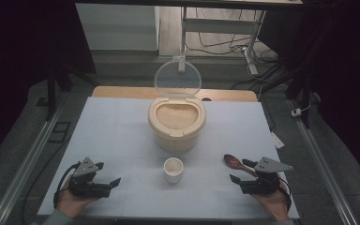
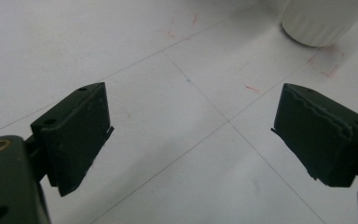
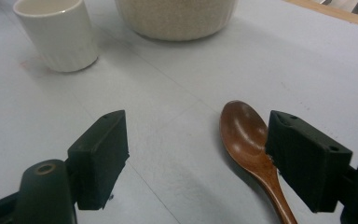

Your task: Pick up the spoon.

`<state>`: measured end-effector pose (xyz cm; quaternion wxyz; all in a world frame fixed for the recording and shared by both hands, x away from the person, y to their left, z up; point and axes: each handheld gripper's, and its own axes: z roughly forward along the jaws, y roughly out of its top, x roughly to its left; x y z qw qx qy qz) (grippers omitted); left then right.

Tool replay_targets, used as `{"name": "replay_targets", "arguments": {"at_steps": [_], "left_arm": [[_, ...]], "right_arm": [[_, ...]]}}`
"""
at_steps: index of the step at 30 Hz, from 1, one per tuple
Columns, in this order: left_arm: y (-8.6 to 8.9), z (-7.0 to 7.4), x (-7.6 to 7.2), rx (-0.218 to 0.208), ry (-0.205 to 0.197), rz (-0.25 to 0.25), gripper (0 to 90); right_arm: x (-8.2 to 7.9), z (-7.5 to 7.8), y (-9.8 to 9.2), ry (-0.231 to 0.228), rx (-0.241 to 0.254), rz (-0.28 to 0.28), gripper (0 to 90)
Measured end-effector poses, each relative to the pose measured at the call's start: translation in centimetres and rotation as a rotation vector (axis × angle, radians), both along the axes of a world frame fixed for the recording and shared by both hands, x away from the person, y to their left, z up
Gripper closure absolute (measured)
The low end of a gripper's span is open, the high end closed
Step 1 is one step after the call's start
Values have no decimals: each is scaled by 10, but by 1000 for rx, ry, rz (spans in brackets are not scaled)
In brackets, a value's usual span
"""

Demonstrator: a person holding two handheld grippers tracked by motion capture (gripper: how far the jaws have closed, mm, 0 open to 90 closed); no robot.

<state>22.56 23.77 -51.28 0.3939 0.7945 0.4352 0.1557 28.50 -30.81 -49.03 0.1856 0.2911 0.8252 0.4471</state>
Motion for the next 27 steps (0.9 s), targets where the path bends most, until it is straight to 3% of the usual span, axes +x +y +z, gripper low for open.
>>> {"name": "replay_targets", "arguments": {"at_steps": [21,25,27], "left_arm": [[-1,-1,1,0,-3,5,107],[0,0,1,-4,-3,2,107],[0,0,2,-4,-2,-1,107]], "right_arm": [[-1,3,4,6,-19,6,268],[2,11,6,21,-44,15,281],[5,24,10,43,-73,24,290]]}}
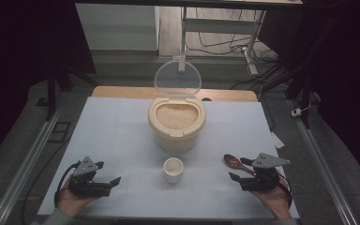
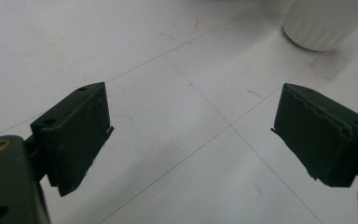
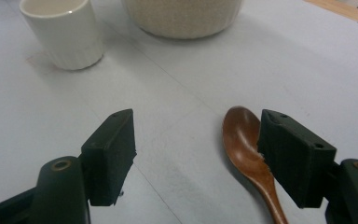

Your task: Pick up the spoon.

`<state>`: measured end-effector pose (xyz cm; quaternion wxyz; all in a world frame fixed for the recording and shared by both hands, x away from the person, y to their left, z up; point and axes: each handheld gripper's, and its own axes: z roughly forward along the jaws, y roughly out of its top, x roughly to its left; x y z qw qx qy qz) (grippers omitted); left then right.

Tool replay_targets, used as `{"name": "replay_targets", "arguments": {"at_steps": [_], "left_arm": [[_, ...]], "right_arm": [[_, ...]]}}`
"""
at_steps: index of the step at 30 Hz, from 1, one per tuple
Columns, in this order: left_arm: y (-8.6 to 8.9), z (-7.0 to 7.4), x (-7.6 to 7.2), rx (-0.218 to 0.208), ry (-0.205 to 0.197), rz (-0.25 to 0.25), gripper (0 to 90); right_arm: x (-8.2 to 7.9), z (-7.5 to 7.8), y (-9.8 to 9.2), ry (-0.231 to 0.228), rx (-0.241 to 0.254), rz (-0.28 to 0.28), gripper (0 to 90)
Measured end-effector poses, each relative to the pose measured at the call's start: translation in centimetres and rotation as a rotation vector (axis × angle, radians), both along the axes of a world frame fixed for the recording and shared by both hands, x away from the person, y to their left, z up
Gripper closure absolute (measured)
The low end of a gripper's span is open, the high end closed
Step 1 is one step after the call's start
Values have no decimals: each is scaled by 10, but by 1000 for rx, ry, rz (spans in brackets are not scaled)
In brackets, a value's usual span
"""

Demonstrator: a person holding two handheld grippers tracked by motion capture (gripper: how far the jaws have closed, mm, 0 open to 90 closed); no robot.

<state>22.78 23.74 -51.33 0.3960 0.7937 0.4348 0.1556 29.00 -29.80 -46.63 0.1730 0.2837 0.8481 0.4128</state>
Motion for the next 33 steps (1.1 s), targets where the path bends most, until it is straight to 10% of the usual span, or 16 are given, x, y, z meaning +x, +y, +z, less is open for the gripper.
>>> {"name": "replay_targets", "arguments": {"at_steps": [14,33], "left_arm": [[-3,-1,4,8,5,-16,107],[-3,-3,4,20,6,-17,107]], "right_arm": [[25,54,11,141,-185,-15,290],[48,31,-27,236,-337,-110,301]]}}
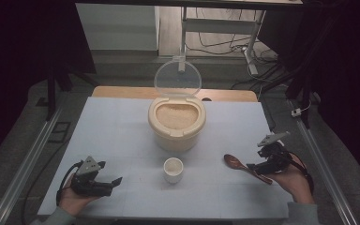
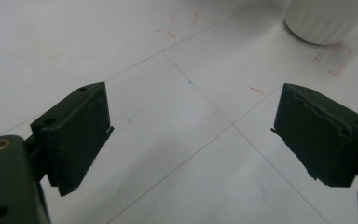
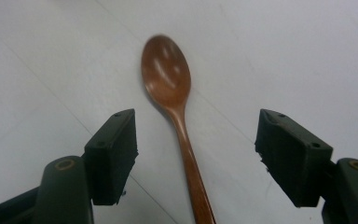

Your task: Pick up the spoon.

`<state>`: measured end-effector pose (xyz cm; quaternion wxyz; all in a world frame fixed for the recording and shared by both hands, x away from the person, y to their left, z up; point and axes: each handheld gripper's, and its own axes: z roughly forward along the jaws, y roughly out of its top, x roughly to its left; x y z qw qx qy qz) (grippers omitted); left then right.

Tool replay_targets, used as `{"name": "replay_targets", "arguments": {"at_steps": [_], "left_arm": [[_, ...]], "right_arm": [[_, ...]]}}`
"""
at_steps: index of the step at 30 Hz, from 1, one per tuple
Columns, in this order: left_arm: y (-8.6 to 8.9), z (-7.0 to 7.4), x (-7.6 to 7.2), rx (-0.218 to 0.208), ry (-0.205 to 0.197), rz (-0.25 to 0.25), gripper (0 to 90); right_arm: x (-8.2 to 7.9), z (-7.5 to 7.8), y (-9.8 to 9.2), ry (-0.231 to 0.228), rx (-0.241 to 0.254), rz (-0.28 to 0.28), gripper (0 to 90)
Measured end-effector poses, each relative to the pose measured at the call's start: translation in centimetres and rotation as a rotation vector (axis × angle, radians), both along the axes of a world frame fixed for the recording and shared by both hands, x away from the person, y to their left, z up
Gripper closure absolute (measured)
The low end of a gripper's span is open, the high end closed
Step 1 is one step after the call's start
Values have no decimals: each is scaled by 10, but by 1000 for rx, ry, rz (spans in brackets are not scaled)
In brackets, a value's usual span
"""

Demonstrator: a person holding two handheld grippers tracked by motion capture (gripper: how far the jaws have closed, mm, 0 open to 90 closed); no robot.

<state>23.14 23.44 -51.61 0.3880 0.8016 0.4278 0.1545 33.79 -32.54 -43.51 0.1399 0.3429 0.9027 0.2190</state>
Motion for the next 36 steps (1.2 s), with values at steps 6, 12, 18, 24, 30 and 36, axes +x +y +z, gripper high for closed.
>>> {"name": "replay_targets", "arguments": {"at_steps": [6,12,18,24,30,36], "left_arm": [[1,-1,0,1,0,-1,108],[0,-2,0,6,5,-6,107],[-1,-2,0,11,6,-8,108],[-1,-2,0,16,8,-11,107],[-1,-3,0,18,8,-13,107],[-1,-3,0,20,7,-13,107]], "right_arm": [[2,-9,-7,41,-19,-15,308],[4,-20,-10,88,-75,-3,331],[5,-27,-13,100,-87,-3,341],[8,-36,-13,136,-109,4,389],[10,-44,-13,164,-121,22,492],[12,-48,-12,191,-138,45,602]]}}
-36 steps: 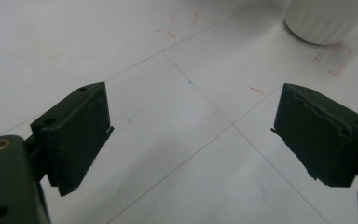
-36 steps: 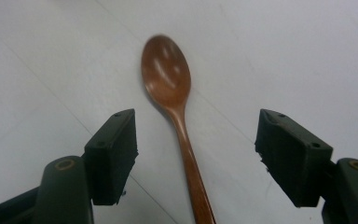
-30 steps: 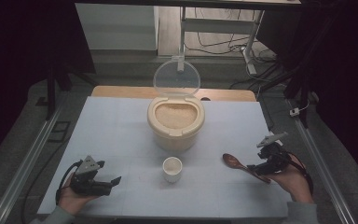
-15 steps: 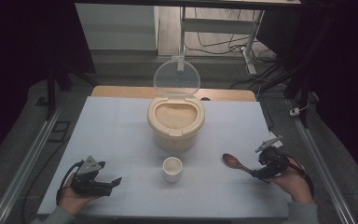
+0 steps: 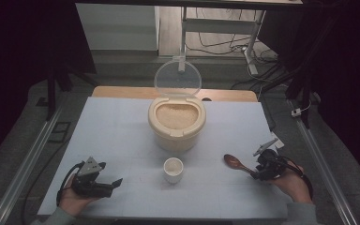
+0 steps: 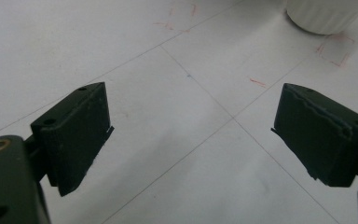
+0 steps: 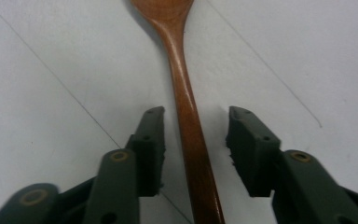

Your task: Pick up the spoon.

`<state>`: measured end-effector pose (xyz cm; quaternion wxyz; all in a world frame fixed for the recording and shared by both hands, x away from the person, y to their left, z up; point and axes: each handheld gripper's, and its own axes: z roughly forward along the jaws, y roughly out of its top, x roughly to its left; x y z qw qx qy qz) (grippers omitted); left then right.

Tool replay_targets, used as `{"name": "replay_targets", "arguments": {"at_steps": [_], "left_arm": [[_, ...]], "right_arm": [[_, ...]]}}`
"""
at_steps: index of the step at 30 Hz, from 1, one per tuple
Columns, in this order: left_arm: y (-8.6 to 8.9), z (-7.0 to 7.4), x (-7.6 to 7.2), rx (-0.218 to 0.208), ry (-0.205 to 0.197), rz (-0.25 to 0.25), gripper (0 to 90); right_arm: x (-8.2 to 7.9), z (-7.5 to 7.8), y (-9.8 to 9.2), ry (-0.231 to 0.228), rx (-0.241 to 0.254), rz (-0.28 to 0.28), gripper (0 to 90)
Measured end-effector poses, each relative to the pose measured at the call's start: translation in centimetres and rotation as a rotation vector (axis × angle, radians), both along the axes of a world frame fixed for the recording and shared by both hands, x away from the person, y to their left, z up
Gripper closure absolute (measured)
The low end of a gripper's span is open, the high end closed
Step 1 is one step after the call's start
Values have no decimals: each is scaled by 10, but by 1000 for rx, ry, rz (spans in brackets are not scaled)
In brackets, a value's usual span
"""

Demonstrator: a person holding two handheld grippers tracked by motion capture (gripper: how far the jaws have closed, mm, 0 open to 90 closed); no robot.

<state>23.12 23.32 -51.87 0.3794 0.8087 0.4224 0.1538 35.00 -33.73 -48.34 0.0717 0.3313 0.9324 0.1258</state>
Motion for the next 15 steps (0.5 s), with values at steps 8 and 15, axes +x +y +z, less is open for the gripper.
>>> {"name": "replay_targets", "arguments": {"at_steps": [8,15], "left_arm": [[0,0,0,3,1,0,107],[-1,0,-1,5,0,-2,107]], "right_arm": [[2,-2,4,29,-14,26,711],[2,-3,10,25,-49,78,794]]}}
